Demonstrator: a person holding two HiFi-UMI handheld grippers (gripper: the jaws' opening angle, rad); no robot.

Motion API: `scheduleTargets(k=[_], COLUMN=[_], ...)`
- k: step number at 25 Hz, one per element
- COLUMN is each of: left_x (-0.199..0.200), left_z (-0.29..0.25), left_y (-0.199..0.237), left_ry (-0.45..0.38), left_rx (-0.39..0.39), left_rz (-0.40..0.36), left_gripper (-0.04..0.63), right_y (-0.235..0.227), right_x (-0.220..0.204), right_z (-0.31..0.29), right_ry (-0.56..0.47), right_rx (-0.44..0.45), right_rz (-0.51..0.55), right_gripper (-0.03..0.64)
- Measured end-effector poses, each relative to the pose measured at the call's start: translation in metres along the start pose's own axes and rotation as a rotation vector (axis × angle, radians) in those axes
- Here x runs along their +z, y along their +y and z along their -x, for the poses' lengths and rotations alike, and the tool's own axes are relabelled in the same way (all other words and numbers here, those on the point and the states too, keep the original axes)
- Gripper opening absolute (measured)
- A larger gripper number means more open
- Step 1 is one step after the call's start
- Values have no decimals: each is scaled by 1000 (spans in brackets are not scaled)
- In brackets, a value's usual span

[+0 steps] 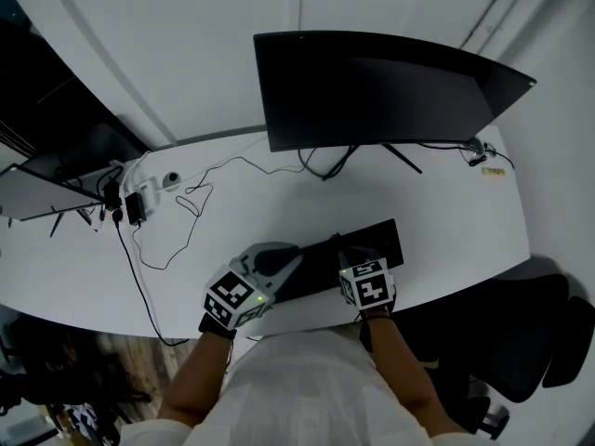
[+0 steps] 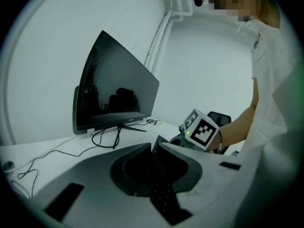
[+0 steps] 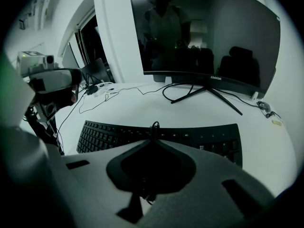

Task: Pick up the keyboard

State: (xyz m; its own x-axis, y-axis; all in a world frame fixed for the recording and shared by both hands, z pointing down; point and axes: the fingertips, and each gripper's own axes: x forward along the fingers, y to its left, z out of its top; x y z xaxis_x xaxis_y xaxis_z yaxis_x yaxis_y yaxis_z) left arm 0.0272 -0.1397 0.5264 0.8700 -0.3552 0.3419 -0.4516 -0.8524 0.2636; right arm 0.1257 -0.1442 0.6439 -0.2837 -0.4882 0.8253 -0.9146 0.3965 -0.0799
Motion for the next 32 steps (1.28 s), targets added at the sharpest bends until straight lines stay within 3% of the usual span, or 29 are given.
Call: scheduleTargets(k=[12, 26, 28, 29, 32], left_x=[5, 11, 10, 10, 10], left_z=[-3, -14, -16, -17, -21], left_y=[2, 1, 2, 2, 3], left_ry=[19, 51, 64, 72, 96], left_rx=[-11, -49, -48, -49, -67], left_rz=[-26, -37, -41, -43, -53], left_gripper=[32, 37, 75, 126, 158], right_y=[7, 13, 14, 15, 17], right_x=[42, 65, 68, 69, 73], right_z=[38, 65, 68, 70, 75], right_ry=[-106, -194, -203, -207, -219], right_rx=[-20, -24, -22, -21, -16], right_rz=[180, 312, 323, 331, 356], right_gripper=[17, 17, 17, 17, 17])
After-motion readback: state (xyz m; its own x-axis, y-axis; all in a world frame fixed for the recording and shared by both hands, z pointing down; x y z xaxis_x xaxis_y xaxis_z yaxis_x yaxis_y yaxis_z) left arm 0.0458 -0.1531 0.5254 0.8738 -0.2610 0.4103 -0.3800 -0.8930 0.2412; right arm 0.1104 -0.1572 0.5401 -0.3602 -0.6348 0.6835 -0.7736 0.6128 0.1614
